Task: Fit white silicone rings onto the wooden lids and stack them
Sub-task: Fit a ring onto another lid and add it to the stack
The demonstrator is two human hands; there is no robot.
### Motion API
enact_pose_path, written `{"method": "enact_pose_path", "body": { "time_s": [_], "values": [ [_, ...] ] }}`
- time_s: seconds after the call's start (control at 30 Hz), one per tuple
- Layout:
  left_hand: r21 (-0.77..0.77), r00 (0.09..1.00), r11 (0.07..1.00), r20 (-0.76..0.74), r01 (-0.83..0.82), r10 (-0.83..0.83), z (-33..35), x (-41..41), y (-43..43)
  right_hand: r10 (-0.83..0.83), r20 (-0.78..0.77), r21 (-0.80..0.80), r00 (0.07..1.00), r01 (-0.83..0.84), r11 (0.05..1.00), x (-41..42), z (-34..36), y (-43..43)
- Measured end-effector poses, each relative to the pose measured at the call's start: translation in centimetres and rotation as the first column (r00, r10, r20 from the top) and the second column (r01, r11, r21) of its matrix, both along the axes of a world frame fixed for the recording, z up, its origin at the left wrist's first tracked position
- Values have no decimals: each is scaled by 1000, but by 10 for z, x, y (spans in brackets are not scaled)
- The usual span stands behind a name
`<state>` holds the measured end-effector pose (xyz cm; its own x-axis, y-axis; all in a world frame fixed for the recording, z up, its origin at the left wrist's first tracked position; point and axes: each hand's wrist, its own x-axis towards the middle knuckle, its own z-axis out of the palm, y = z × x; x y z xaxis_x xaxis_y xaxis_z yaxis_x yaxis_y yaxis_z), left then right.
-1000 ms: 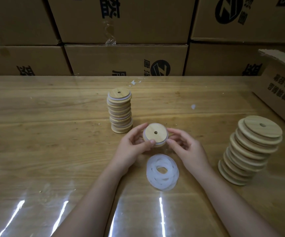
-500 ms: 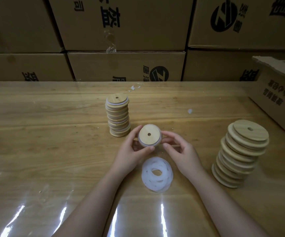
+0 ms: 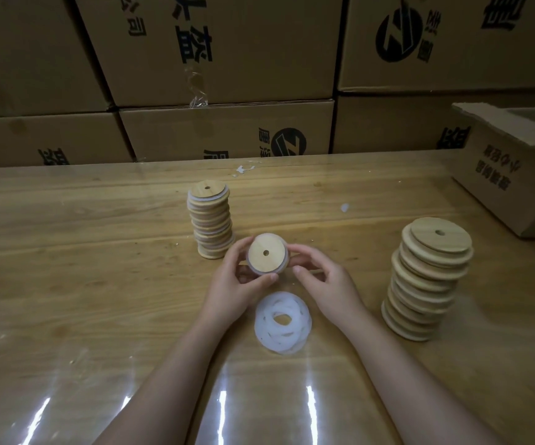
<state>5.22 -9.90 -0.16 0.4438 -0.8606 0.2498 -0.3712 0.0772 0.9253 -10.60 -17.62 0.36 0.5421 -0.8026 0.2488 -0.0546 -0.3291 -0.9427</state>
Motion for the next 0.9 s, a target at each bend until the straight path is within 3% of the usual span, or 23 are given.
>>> {"method": "enact_pose_path", "body": {
  "time_s": [0.33,0.67,0.77,0.9],
  "values": [
    [-146,933,975,296,-168,205,12,-7,12,3,57,3,998,-3,1000,0,0,0],
    [-346,899,873,147,-344,413,81,26,7,10,-1,38,1000,-10,999,0,-2,-1],
    [-302,886,862,97,-408,453,99,56,-5,10,-23,40,1000,-9,999,0,-3,-1],
    [-134,870,890,189,-437,456,92,79,-20,5,-41,53,999,-3,999,1,-3,-2]
  ]
}}
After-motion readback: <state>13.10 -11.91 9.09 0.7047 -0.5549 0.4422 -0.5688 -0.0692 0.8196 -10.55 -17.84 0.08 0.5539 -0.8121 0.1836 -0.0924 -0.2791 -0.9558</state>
